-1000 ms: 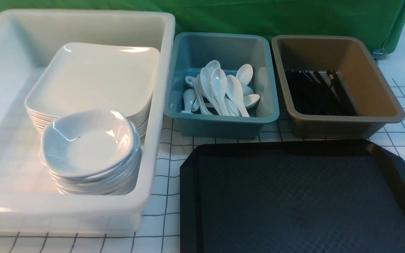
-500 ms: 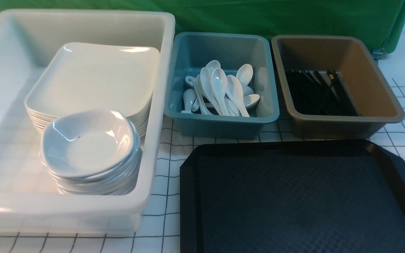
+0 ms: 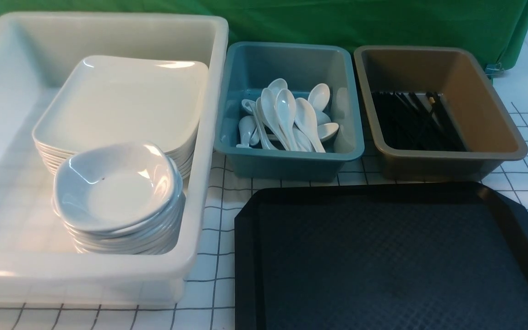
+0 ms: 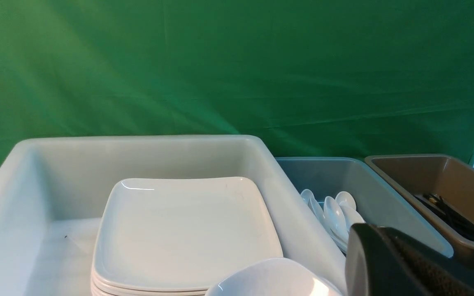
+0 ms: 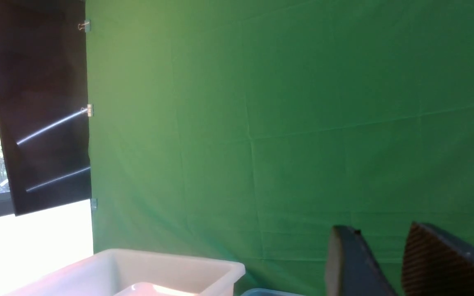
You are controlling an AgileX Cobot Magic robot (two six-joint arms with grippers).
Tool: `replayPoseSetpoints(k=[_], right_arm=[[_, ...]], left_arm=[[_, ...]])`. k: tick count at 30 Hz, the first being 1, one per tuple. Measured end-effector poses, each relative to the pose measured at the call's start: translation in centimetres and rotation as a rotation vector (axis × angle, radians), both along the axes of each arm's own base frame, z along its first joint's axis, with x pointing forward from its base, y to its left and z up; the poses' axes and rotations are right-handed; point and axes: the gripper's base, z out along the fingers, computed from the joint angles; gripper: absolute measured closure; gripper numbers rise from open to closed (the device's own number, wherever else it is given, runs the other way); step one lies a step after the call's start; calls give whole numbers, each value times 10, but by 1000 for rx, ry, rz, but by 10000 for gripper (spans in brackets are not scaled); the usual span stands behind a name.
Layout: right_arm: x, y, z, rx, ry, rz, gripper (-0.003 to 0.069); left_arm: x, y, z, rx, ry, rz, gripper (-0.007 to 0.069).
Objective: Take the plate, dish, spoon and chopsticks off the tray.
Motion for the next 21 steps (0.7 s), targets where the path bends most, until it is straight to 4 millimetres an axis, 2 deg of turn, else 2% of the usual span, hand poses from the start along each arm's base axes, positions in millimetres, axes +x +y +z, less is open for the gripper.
replayPoseSetpoints(k=[12, 17, 20, 21], right_arm=[[0, 0, 0, 0, 0, 0, 421], [0, 0, 0, 0, 0, 0, 419], [0, 0, 0, 0, 1, 0, 419], [0, 0, 0, 0, 1, 0, 419]], left_arm=[[0, 1, -1, 46, -4, 14, 620], [6, 9, -20, 149, 9, 94, 620], [5, 15, -53, 162, 6, 157, 620], [5, 15, -55, 157, 10, 157, 620]])
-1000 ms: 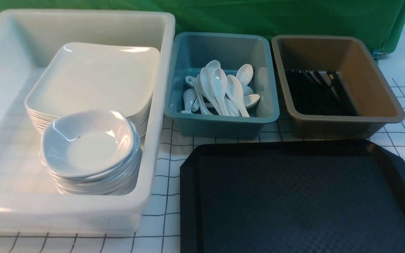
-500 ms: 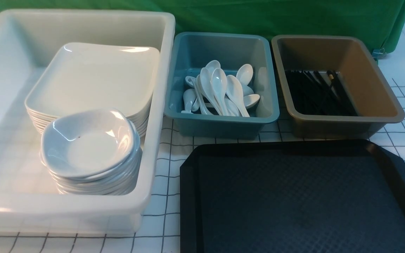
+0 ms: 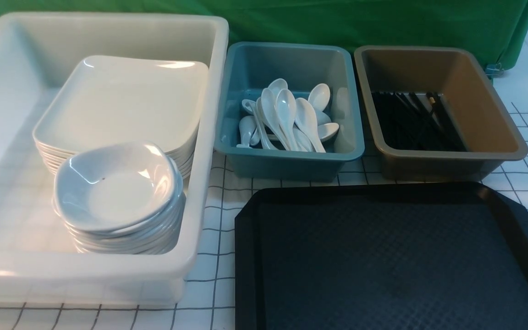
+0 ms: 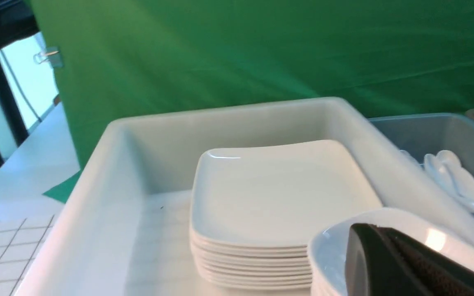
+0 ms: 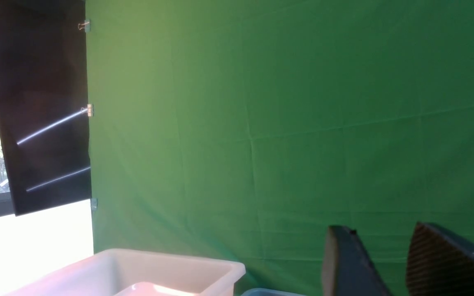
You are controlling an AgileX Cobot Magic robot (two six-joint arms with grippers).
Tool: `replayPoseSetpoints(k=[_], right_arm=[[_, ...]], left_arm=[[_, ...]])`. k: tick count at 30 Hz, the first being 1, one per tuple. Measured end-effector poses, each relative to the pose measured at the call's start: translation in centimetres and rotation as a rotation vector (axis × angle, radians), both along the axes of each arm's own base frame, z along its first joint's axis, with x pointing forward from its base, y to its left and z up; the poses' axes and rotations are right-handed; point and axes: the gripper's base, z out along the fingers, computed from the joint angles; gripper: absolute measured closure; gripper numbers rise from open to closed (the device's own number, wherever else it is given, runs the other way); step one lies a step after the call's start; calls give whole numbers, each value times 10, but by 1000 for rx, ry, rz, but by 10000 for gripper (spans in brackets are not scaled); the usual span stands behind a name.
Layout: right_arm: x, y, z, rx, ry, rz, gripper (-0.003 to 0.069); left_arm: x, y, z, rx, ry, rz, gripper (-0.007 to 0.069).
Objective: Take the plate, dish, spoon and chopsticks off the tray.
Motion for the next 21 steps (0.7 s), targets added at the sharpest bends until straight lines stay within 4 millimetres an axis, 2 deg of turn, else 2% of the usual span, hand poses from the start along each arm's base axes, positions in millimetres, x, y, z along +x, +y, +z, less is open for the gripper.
replayPoseSetpoints(k=[3, 4, 5, 6, 10, 14, 21], right_arm=[[0, 0, 0, 0, 0, 0, 419], [0, 0, 0, 0, 0, 0, 419], [0, 0, 0, 0, 0, 0, 419], [0, 0, 0, 0, 0, 0, 419], [0, 0, 0, 0, 0, 0, 419], [0, 0, 0, -1, 1, 0, 419], [0, 0, 0, -1, 1, 0, 419]], left_arm=[[-3, 2, -37, 14, -18, 28, 620], [-4, 3, -55, 18, -5, 44, 620], [-3, 3, -58, 18, 2, 44, 620], [-4, 4, -79, 21, 24, 66, 620], [-6, 5, -106, -5, 59, 79, 620], [-7, 4, -112, -31, 110, 76, 620], [-7, 4, -111, -47, 103, 74, 620]])
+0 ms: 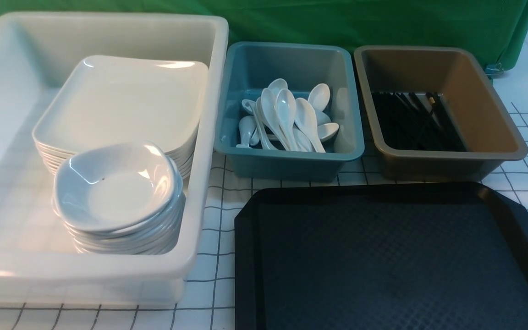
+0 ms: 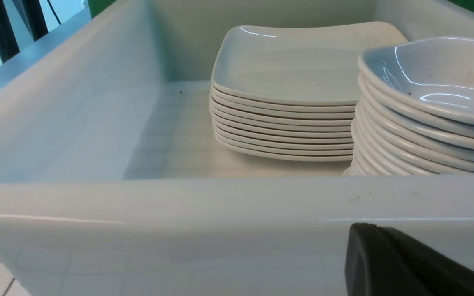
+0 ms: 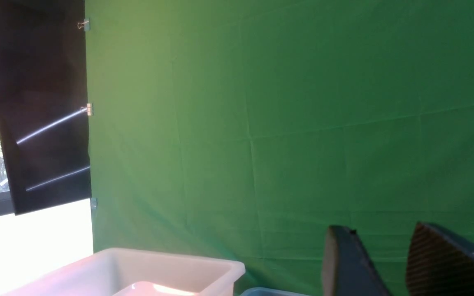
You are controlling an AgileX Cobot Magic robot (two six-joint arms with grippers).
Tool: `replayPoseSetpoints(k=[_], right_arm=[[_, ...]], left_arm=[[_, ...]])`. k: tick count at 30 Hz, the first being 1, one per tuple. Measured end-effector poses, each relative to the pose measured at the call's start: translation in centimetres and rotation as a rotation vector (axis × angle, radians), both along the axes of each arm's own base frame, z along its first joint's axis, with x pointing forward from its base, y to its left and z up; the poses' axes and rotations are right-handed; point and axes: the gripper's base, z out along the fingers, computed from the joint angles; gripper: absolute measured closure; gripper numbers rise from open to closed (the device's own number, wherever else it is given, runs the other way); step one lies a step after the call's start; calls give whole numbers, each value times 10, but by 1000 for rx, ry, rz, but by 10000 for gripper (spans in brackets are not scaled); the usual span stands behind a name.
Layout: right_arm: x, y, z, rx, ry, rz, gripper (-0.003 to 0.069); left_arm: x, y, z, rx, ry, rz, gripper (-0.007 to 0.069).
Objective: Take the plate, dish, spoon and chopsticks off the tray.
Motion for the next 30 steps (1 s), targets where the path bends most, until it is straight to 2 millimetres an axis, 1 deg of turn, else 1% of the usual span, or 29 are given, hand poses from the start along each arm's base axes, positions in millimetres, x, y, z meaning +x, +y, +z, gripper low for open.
replayPoseSetpoints(k=[30], right_arm=[[0, 0, 0, -11, -3, -3, 419]], left_arm=[[0, 0, 0, -2, 0, 0, 620]])
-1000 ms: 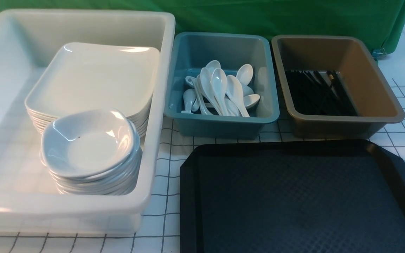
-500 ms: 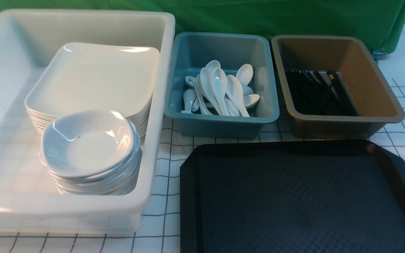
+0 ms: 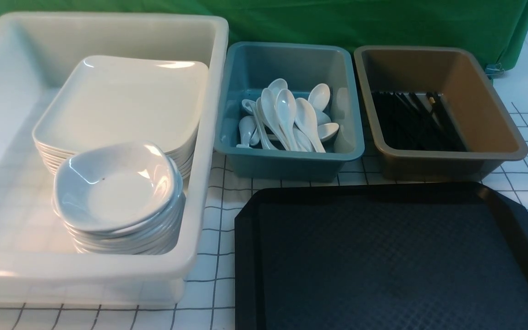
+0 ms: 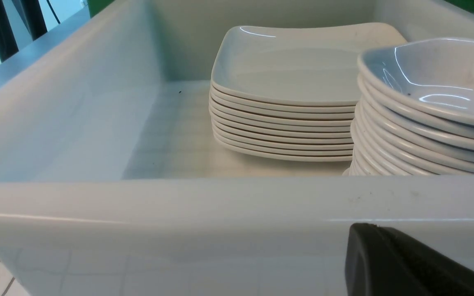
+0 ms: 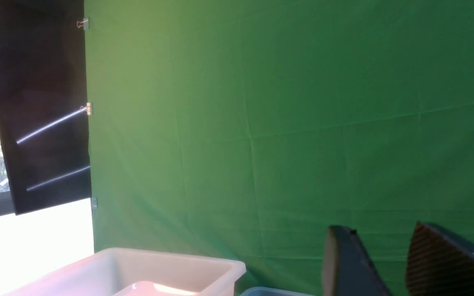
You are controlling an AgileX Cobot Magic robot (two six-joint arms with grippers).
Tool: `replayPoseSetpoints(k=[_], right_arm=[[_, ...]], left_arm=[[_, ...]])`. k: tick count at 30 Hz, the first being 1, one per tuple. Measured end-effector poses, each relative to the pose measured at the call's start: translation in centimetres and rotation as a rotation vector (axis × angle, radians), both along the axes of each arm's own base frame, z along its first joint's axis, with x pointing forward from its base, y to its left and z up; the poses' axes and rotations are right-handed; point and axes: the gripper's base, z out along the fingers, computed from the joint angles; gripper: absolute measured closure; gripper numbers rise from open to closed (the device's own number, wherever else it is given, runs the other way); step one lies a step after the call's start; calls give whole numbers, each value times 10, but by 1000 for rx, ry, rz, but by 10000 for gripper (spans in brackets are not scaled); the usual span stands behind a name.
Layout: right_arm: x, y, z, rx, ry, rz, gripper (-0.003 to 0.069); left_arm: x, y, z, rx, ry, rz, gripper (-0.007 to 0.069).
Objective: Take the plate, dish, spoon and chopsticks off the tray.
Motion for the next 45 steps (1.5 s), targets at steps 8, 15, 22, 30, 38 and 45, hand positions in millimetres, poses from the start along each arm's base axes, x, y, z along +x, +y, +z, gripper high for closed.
replayPoseSetpoints(k=[8, 15, 22, 30, 38, 45], right_arm=[[0, 1, -1, -76, -36, -17, 419], [1, 3, -8, -121, 22, -11, 419], [19, 2, -53, -227, 135, -228, 419], [35, -7, -156, -333, 470, -419, 419], [32, -11, -163, -306, 499, -479, 419], [31, -10, -163, -308, 501, -474, 419]], left_arm=[[0, 0, 0, 0, 0, 0, 620], [0, 0, 0, 0, 0, 0, 620], [0, 0, 0, 0, 0, 0, 620], [0, 0, 0, 0, 0, 0, 620], [0, 0, 0, 0, 0, 0, 620], [0, 0, 0, 0, 0, 0, 620]])
